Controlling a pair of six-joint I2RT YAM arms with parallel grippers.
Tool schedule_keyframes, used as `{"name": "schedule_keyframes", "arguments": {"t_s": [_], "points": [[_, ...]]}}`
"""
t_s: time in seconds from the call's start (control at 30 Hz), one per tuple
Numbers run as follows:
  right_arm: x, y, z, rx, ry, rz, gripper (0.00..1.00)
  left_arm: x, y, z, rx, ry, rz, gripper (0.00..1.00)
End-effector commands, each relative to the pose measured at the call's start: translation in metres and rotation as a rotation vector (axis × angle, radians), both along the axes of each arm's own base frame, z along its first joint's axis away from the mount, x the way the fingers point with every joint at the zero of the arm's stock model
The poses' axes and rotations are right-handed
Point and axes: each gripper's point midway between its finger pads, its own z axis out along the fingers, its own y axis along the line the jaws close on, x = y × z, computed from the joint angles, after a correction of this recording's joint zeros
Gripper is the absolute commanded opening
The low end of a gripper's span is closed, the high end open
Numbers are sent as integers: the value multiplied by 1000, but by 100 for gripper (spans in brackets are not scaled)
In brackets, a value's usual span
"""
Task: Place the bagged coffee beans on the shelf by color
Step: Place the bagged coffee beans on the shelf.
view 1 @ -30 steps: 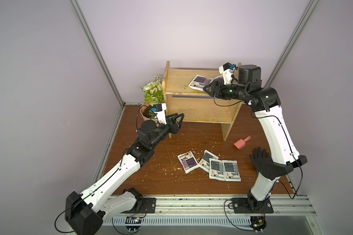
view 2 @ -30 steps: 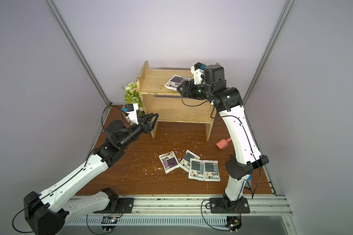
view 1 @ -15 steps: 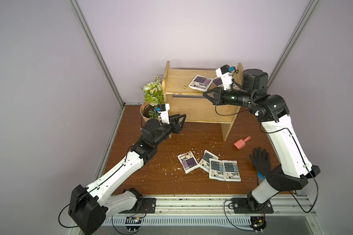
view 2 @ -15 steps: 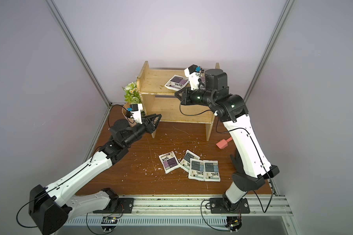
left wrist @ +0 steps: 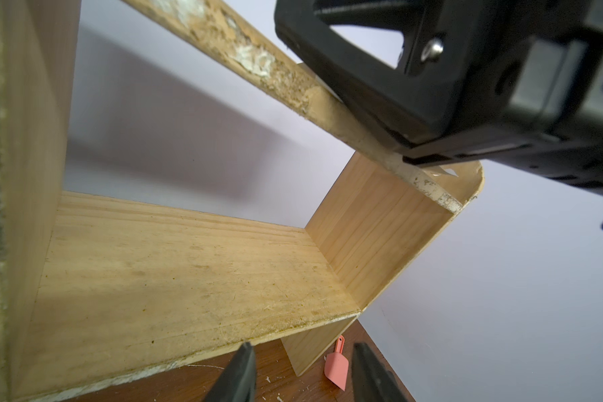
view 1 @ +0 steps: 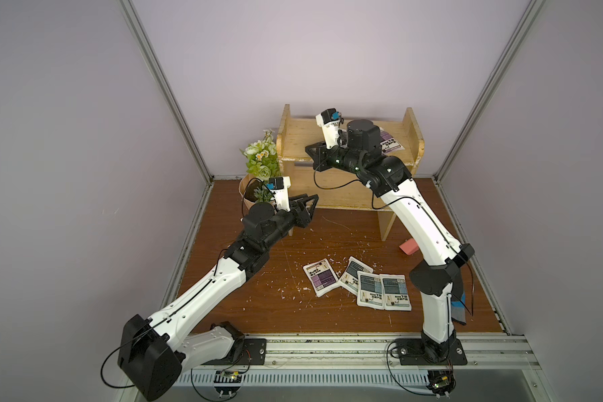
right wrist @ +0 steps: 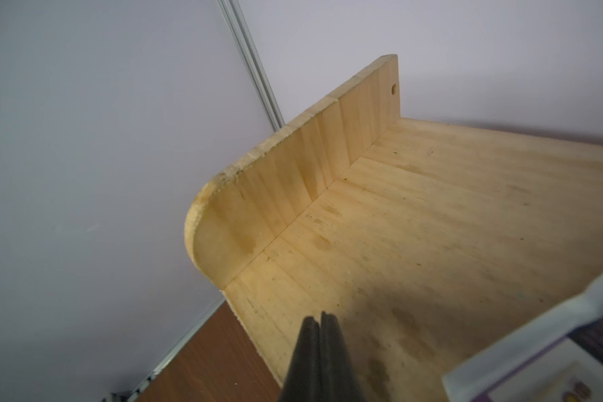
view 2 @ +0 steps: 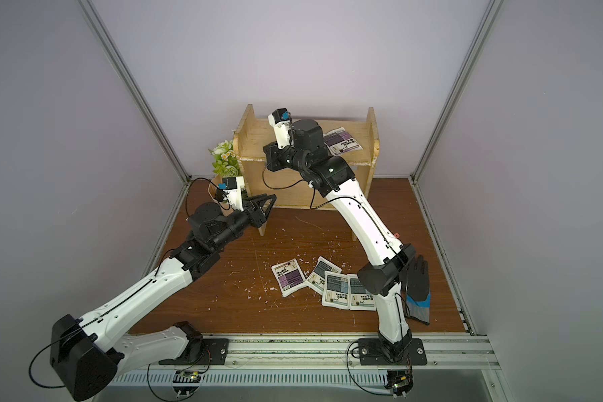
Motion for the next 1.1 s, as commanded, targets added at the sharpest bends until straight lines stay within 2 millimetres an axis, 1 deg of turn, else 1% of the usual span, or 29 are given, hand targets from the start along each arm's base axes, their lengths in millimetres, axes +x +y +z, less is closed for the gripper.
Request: {"name": "schedule_keyframes", "arguments": {"t_s": [0.0,0.17,0.3,0.37,0.47,0.57,0.77,0.87,0.97,1.07], "points": [[-7,-14,32,-73,-163,-127,1,-1,7,10,0,-34,24,48],[2,-23,17,-162,-169,-219,1,1,4,8,-1,-31,13,48],[6,-43,10,-234,-166,-316,1,4,0,9,-11,-31,2,48],[6,-56,10,-266,-167,-369,1,4,-3,7,-19,-26,-11,48],[3,-72,12,-300,-170,-421,0,5,-6,5,-24,-18,-21,48],[-4,-82,15,-302,-168,-434,0,6,-7,4,-28,-19,-29,48],[-19,-91,22,-262,-148,-414,1,6,-10,3,-35,-14,-41,47],[-21,-96,27,-259,-153,-428,1,5,-10,1,-37,-12,-45,48],[-22,-106,32,-267,-161,-468,1,4,-9,0,-36,-11,-45,47],[-26,-110,38,-255,-167,-468,2,3,-9,-1,-35,-9,-47,47]]}}
